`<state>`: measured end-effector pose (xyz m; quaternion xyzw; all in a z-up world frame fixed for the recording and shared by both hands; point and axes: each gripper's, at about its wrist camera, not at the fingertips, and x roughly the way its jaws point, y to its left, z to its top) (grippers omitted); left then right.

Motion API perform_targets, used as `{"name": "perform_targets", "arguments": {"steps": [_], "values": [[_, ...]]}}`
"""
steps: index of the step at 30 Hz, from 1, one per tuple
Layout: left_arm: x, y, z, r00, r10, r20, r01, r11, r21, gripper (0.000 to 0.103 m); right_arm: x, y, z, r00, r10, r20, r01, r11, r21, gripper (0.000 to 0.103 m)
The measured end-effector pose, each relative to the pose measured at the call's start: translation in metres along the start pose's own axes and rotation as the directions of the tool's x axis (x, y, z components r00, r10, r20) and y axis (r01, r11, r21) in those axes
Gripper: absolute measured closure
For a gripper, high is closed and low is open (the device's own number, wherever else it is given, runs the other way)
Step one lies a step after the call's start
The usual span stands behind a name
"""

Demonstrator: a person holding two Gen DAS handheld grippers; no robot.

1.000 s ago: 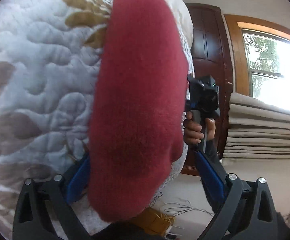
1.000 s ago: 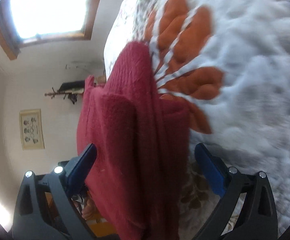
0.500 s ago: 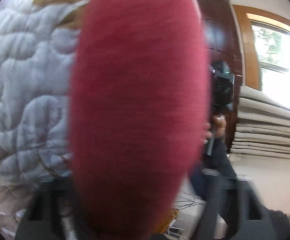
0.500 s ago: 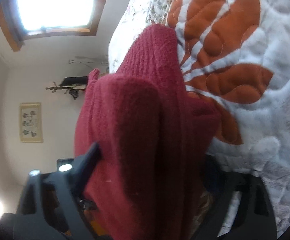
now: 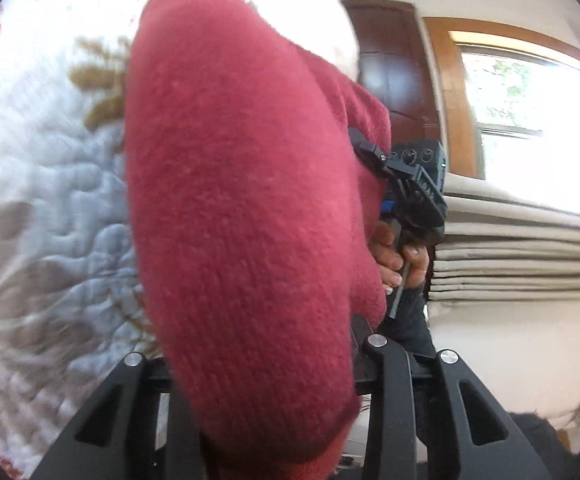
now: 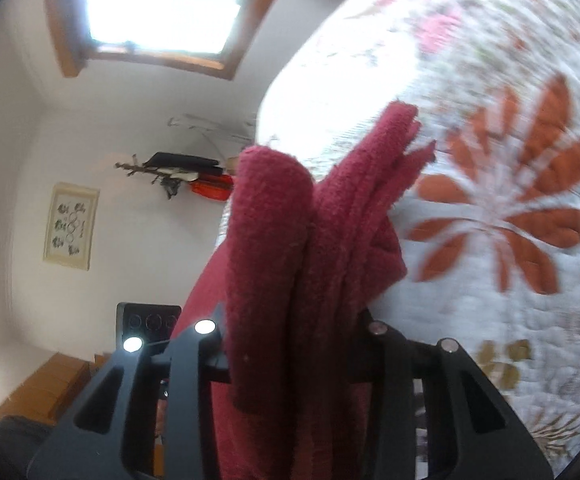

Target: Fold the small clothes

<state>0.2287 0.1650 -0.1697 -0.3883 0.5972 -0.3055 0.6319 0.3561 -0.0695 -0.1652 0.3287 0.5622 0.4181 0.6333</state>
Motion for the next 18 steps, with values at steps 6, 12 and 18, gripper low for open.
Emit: {"name": "perform_targets", "arguments": {"steps": [6,12,18], "values": [[-0.067,0.038,-0.042,0.997,-0.007,0.074,0.008,1.0,-0.022,0.068,0.055,0.056,-0.022,0.998,0.045,-0.05,-0.048,0.996,-0.077,0.069],[-0.055,0.125,-0.089,0.999,0.01,0.05,-0.005,0.995,-0.102,0.066,0.136,0.032,-0.062,0.976,-0.08,-0.202,0.071,0.996,-0.051,0.064],[-0.066,0.133,-0.104,0.993,0.081,0.08,-0.071,0.991,-0.117,0.035,0.098,0.032,-0.062,0.984,-0.162,-0.079,0.16,0.986,-0.035,0.032]]}}
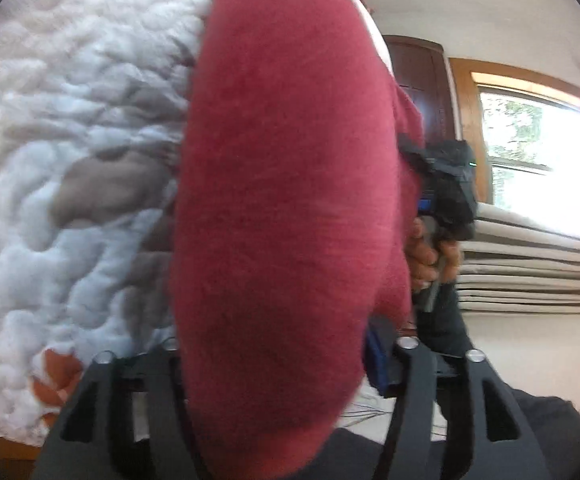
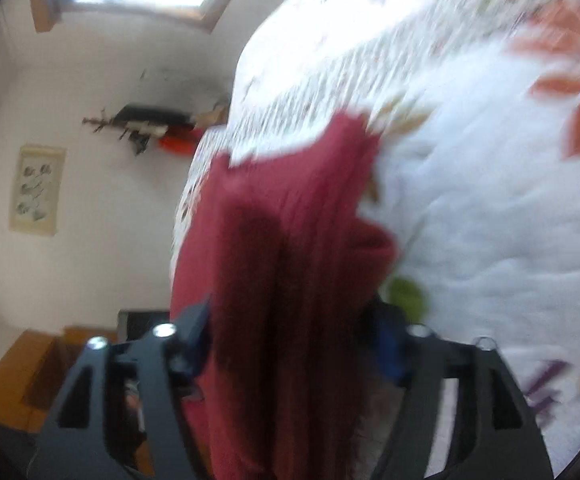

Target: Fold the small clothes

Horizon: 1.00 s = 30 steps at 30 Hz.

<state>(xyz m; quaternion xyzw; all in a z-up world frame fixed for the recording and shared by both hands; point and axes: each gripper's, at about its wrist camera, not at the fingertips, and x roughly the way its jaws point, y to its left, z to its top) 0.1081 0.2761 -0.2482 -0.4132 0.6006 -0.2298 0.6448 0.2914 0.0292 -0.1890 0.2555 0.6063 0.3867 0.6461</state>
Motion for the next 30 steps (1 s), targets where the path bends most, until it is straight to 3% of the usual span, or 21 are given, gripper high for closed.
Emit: {"name": "perform_targets", "arguments": {"steps": [2,3,4,5,6,9,10,12,13,15,16,18,19,21,22,23,26,27,30], "values": [[-0.026,-0.015,-0.008,0.989,0.121,0.084,-0.125,0.991,0.041,0.034,-0.023,0.009,-0.001,0.998,-0.035,0.057,0.037,0.999,-0.026,0.032],[-0.04,-0.023,-0.012,0.973,0.188,0.135,-0.198,0.978,0.06,0.034,-0.033,0.017,-0.001,0.994,-0.067,0.092,0.072,0.996,-0.054,0.032],[-0.059,-0.044,-0.022,0.937,0.273,0.218,-0.301,0.947,0.112,0.034,-0.041,0.027,0.001,0.99,-0.082,0.113,0.092,0.992,-0.086,0.033],[-0.069,-0.062,-0.029,0.921,0.285,0.265,-0.334,0.929,0.163,0.034,-0.042,0.025,0.001,0.99,-0.085,0.116,0.097,0.99,-0.101,0.039],[-0.074,-0.078,-0.034,0.919,0.271,0.286,-0.336,0.918,0.211,0.033,-0.041,0.034,0.003,0.989,-0.094,0.112,0.107,0.986,-0.124,0.04],[-0.053,-0.124,-0.052,0.957,0.174,0.233,-0.255,0.885,0.389,0.033,-0.021,0.033,0.009,0.988,-0.143,0.053,0.149,0.979,-0.139,0.063],[-0.034,-0.132,-0.056,0.975,0.13,0.181,-0.198,0.877,0.438,0.032,-0.009,0.033,0.01,0.984,-0.177,0.024,0.179,0.973,-0.148,0.088],[-0.004,-0.139,-0.052,0.987,0.122,0.109,-0.16,0.854,0.496,0.032,-0.005,0.037,0.014,0.981,-0.188,0.044,0.193,0.967,-0.169,0.094],[0.018,-0.137,-0.053,0.984,0.16,0.08,-0.178,0.833,0.524,0.032,-0.006,0.04,0.016,0.984,-0.167,0.059,0.175,0.97,-0.166,0.095],[0.039,-0.127,-0.049,0.985,0.17,0.038,-0.166,0.845,0.508,0.033,-0.012,0.041,0.02,0.98,-0.173,0.103,0.188,0.969,-0.161,0.095],[0.049,-0.118,-0.045,0.985,0.17,0.02,-0.158,0.859,0.488,0.033,-0.008,0.037,0.023,0.976,-0.194,0.099,0.208,0.966,-0.155,0.095],[0.056,-0.108,-0.045,0.982,0.189,0.013,-0.172,0.859,0.483,0.032,0.01,0.019,0.024,0.953,-0.297,0.054,0.301,0.942,-0.148,0.095],[0.054,-0.105,-0.045,0.982,0.188,0.007,-0.169,0.865,0.472,0.033,0.016,0.01,0.022,0.951,-0.307,0.038,0.309,0.941,-0.134,0.094],[0.047,-0.106,-0.057,0.984,0.178,-0.007,-0.156,0.878,0.452,0.033,0.013,0.005,0.018,0.959,-0.278,0.052,0.282,0.952,-0.12,0.088],[0.039,-0.11,-0.059,0.985,0.175,-0.007,-0.153,0.88,0.45,0.032,0.002,0.009,0.015,0.967,-0.241,0.081,0.248,0.963,-0.104,0.079],[0.03,-0.114,-0.059,0.987,0.161,0.003,-0.145,0.879,0.454,0.032,-0.009,0.015,0.012,0.969,-0.221,0.108,0.231,0.968,-0.096,0.078],[-0.011,-0.124,-0.051,0.993,0.082,0.089,-0.114,0.88,0.462,0.016,-0.044,0.05,-0.009,0.973,-0.161,0.164,0.188,0.969,-0.162,0.075],[-0.021,-0.124,-0.047,0.99,0.065,0.122,-0.113,0.886,0.45,0.011,-0.049,0.066,-0.023,0.983,-0.12,0.14,0.147,0.968,-0.202,0.074],[-0.05,-0.096,-0.008,0.974,0.03,0.227,-0.106,0.937,0.332,0.01,-0.032,0.082,-0.056,0.995,-0.095,0.044,0.103,0.96,-0.261,0.074]]}}
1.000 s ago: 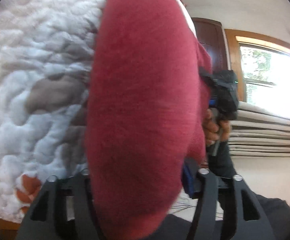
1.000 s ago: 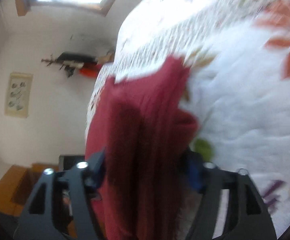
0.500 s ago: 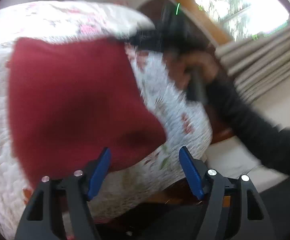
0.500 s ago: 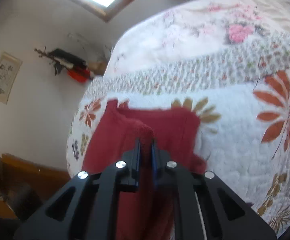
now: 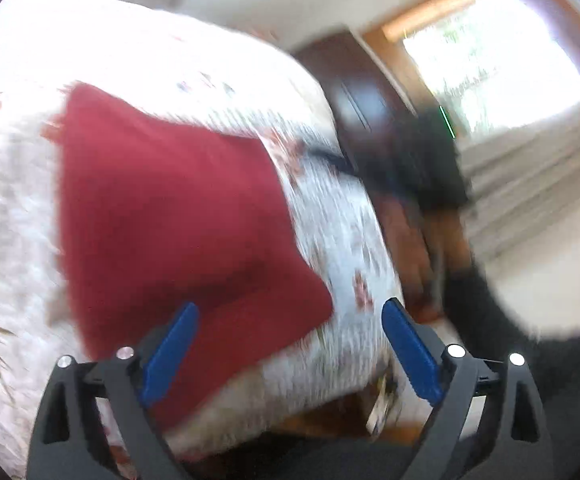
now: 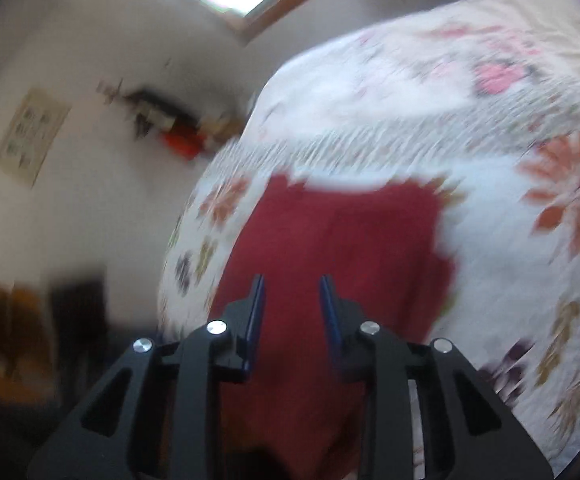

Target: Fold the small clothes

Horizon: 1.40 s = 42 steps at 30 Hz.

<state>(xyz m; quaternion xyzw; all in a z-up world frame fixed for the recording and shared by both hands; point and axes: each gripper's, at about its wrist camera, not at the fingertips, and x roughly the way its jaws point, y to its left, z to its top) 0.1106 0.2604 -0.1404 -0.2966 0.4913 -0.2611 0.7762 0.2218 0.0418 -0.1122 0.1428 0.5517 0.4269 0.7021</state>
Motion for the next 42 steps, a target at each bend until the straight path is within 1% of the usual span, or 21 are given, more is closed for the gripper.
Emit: {"name": "perform_targets", "arguments": {"steps": [3,4,5,8,11,14,17,21,22,23,24,25,26,27,28,30,31,33,35,37,42], "values": [[0.019,0.04,0.015,1.0,-0.016,-0.024,0.014,0.995,-0.104,0.01,0.04,-0.013,-0.037,0.99,-0.058,-0.125,0.058,0.998,-0.002,0.081],[0.027,0.049,0.018,0.998,-0.04,-0.039,0.034,0.991,-0.133,0.009,0.046,-0.024,-0.043,0.989,-0.076,-0.125,0.079,0.997,0.013,0.099],[0.036,0.058,0.017,0.997,-0.06,-0.053,0.05,0.985,-0.168,0.009,0.048,-0.032,-0.046,0.988,-0.097,-0.119,0.1,0.995,0.019,0.103],[0.035,0.069,0.02,0.995,-0.09,-0.052,0.077,0.974,-0.212,0.008,0.04,-0.031,-0.047,0.987,-0.124,-0.099,0.126,0.992,0.018,0.103],[0.009,0.057,0.019,0.993,-0.118,-0.005,0.115,0.975,-0.19,0.008,0.009,0.001,-0.051,0.991,-0.123,-0.042,0.123,0.992,-0.022,0.094],[-0.015,0.052,0.006,0.997,-0.064,0.031,0.068,0.986,-0.153,0.004,-0.002,0.022,-0.072,0.991,-0.13,-0.032,0.128,0.991,-0.045,0.092],[0.003,0.082,-0.015,0.998,0.008,-0.054,-0.019,0.977,-0.211,0.004,0.019,0.007,-0.097,0.973,-0.213,-0.09,0.213,0.977,-0.013,0.097],[0.037,0.098,-0.032,0.976,0.088,-0.199,-0.132,0.967,-0.216,0.004,0.022,-0.007,-0.109,0.957,-0.284,-0.061,0.288,0.956,0.057,0.103],[0.036,0.094,-0.034,0.976,0.107,-0.188,-0.144,0.97,-0.197,0.004,0.017,0.003,-0.11,0.953,-0.3,-0.038,0.302,0.951,0.061,0.095],[0.03,0.087,-0.036,0.98,0.13,-0.152,-0.155,0.974,-0.165,0.004,0.013,0.015,-0.112,0.946,-0.323,-0.022,0.323,0.945,0.054,0.076],[0.019,0.074,-0.037,0.977,0.181,-0.112,-0.193,0.975,-0.109,0.004,0.009,0.027,-0.114,0.936,-0.352,-0.007,0.352,0.935,0.041,0.061],[0.007,0.06,-0.038,0.968,0.235,-0.084,-0.24,0.97,-0.051,0.004,0.001,0.05,-0.118,0.905,-0.425,0.03,0.424,0.905,0.022,0.029],[-0.003,0.048,-0.039,0.96,0.276,-0.056,-0.276,0.961,-0.005,0.004,-0.005,0.068,-0.121,0.877,-0.476,0.067,0.476,0.879,0.016,0.012],[-0.023,0.029,-0.042,0.938,0.348,0.003,-0.347,0.935,0.069,0.004,-0.012,0.081,-0.125,0.855,-0.509,0.1,0.511,0.86,0.015,0.011],[-0.038,0.015,-0.043,0.92,0.389,0.043,-0.392,0.914,0.103,0.004,-0.019,0.102,-0.128,0.818,-0.559,0.134,0.562,0.827,0.017,0.009],[-0.079,-0.012,-0.048,0.855,0.5,0.136,-0.516,0.847,0.129,0.004,-0.034,0.127,-0.135,0.719,-0.68,0.144,0.68,0.731,0.057,0.003],[-0.096,-0.02,-0.05,0.839,0.521,0.156,-0.539,0.835,0.11,0.004,-0.041,0.14,-0.138,0.67,-0.729,0.142,0.725,0.683,0.089,0.003],[-0.122,-0.035,-0.055,0.836,0.524,0.162,-0.539,0.839,0.072,0.004,-0.055,0.162,-0.139,0.63,-0.765,0.129,0.756,0.643,0.124,0.003],[-0.128,-0.054,-0.059,0.837,0.527,0.146,-0.541,0.838,0.077,0.004,-0.058,0.177,-0.141,0.619,-0.777,0.118,0.762,0.63,0.152,0.003],[-0.137,-0.072,-0.067,0.832,0.537,0.137,-0.551,0.829,0.1,0.004,-0.07,0.194,-0.148,0.655,-0.742,0.139,0.723,0.67,0.167,0.003],[-0.155,-0.117,-0.094,0.793,0.584,0.175,-0.601,0.796,0.067,0.004,-0.09,0.23,-0.154,0.634,-0.742,0.217,0.741,0.664,0.103,0.003]]}}
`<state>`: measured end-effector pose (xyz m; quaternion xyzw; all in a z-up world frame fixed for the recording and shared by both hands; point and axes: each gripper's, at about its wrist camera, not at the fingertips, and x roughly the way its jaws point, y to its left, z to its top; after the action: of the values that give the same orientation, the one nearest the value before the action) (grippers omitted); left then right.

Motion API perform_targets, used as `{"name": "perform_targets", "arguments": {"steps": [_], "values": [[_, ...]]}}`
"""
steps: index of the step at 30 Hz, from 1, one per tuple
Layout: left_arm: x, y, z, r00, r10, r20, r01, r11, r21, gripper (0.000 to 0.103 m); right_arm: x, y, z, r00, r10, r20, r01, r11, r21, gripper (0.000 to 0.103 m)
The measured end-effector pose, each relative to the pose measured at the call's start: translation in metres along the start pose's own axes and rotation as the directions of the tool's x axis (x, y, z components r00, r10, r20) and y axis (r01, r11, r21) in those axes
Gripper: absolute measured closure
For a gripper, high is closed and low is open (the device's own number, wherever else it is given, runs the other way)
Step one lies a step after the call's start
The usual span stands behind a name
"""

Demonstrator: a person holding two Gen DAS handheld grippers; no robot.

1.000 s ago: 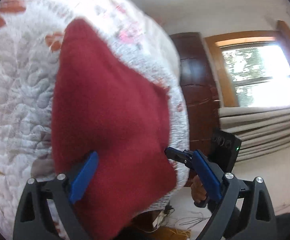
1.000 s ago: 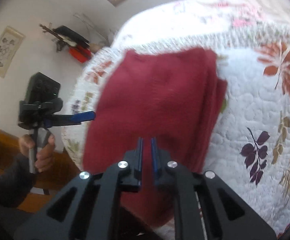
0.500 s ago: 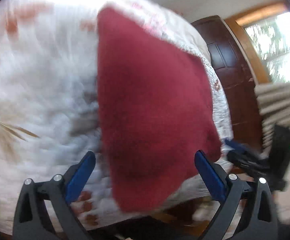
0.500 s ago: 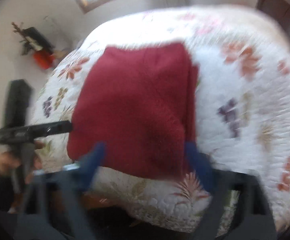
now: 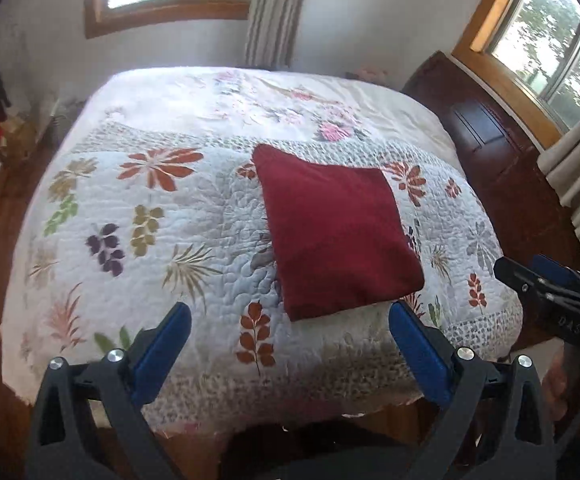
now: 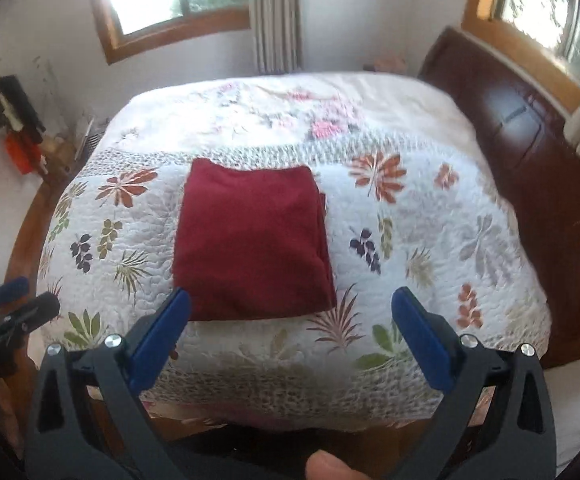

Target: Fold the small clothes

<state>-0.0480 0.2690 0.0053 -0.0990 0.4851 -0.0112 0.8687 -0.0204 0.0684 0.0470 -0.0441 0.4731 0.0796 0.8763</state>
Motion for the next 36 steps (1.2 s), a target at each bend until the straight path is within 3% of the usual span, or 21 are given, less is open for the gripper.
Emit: {"name": "perform_targets", "arguments": {"steps": [6,15,22,36], "values": [[-0.036,-0.04,-0.012,0.999,0.032,0.036,-0.031,0.999,-0.027,0.004,-0.029,-0.01,-0.009,0.998,0.025,0.051,-0.022,0.998,-0.051,0.003],[-0.046,-0.093,-0.033,0.995,0.092,0.045,-0.092,0.996,-0.017,0.004,-0.047,-0.049,-0.025,0.997,0.049,0.057,-0.045,0.997,-0.065,0.003],[-0.05,-0.103,-0.041,0.994,0.092,0.062,-0.092,0.996,-0.005,0.004,-0.053,-0.054,-0.035,0.996,0.05,0.07,-0.046,0.997,-0.067,0.003],[-0.059,-0.081,-0.038,0.994,0.076,0.082,-0.079,0.996,0.034,0.004,-0.057,-0.027,-0.038,0.996,0.043,0.073,-0.04,0.998,-0.039,0.003]]}}
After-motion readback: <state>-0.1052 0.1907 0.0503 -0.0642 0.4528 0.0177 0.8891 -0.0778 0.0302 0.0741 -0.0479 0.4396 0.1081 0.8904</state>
